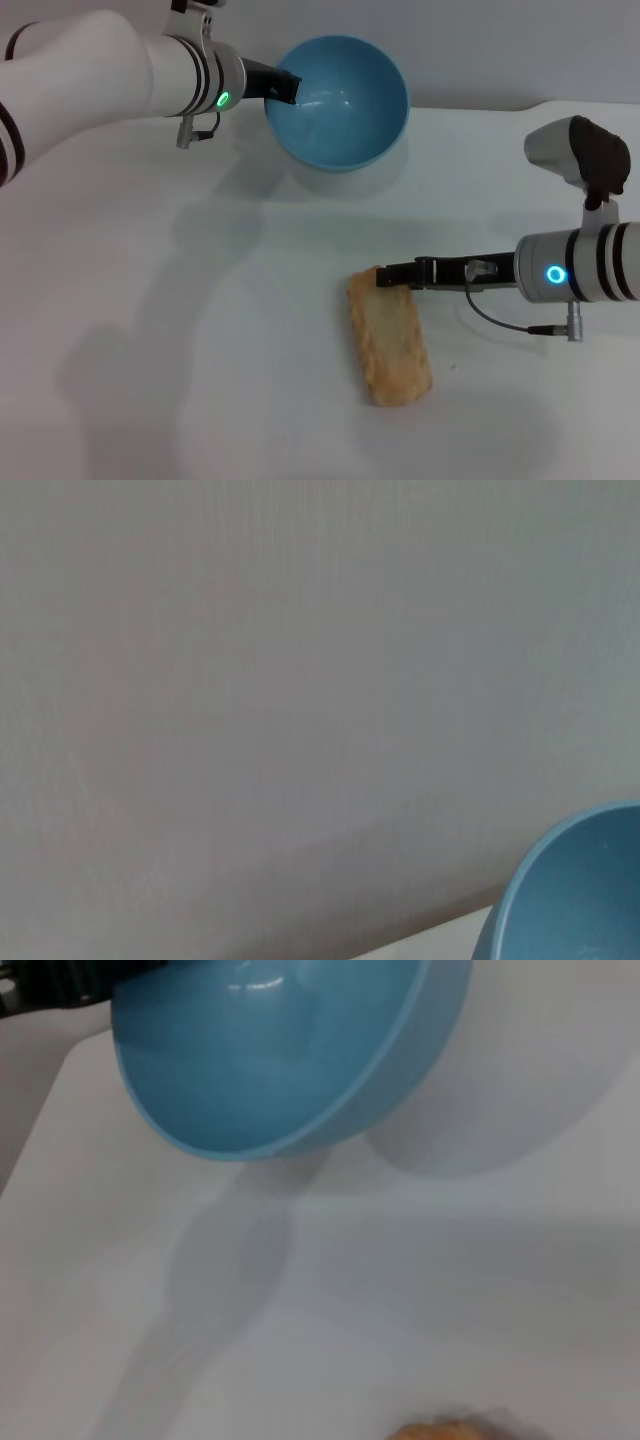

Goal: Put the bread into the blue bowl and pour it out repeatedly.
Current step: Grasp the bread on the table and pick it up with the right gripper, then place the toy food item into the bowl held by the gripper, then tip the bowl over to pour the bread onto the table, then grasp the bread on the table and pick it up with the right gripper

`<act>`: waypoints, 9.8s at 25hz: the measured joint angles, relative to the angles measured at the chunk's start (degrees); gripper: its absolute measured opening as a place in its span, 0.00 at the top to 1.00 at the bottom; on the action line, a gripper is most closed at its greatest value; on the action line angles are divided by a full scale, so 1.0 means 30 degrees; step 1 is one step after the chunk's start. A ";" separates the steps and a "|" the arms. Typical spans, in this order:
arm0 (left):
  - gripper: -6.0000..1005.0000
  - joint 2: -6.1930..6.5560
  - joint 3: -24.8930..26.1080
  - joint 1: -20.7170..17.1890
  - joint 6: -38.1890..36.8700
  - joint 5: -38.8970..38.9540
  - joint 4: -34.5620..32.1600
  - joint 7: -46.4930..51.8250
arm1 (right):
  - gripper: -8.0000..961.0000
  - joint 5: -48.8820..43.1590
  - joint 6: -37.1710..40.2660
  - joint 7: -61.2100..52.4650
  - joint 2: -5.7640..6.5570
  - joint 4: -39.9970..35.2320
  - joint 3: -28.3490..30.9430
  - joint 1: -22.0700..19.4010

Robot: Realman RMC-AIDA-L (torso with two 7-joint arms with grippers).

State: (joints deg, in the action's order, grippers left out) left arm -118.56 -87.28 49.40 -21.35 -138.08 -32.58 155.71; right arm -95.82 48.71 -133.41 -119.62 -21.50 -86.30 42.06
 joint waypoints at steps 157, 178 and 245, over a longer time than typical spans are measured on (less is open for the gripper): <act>1.00 0.0187 -0.1175 0.1044 -0.3770 0.0597 -0.1787 -0.0691 | 0.44 0.4100 0.7896 1.7891 0.0400 -0.4238 1.4300 -1.1679; 1.00 0.0086 -0.0725 -0.0237 -0.3452 0.0281 -0.1005 0.0145 | 0.44 -1.0209 0.7724 0.0401 0.0358 -0.7868 1.0833 -0.5062; 1.00 0.0100 -0.0901 -0.0489 -0.2885 0.0353 -0.1064 0.0092 | 0.96 -0.8234 0.9199 0.0229 0.0237 -1.4556 0.7183 -0.3887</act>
State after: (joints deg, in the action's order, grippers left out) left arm -118.26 -89.98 47.93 -30.01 -137.02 -35.77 155.99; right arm -120.52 76.31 -132.73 -118.91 -65.17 -64.75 30.40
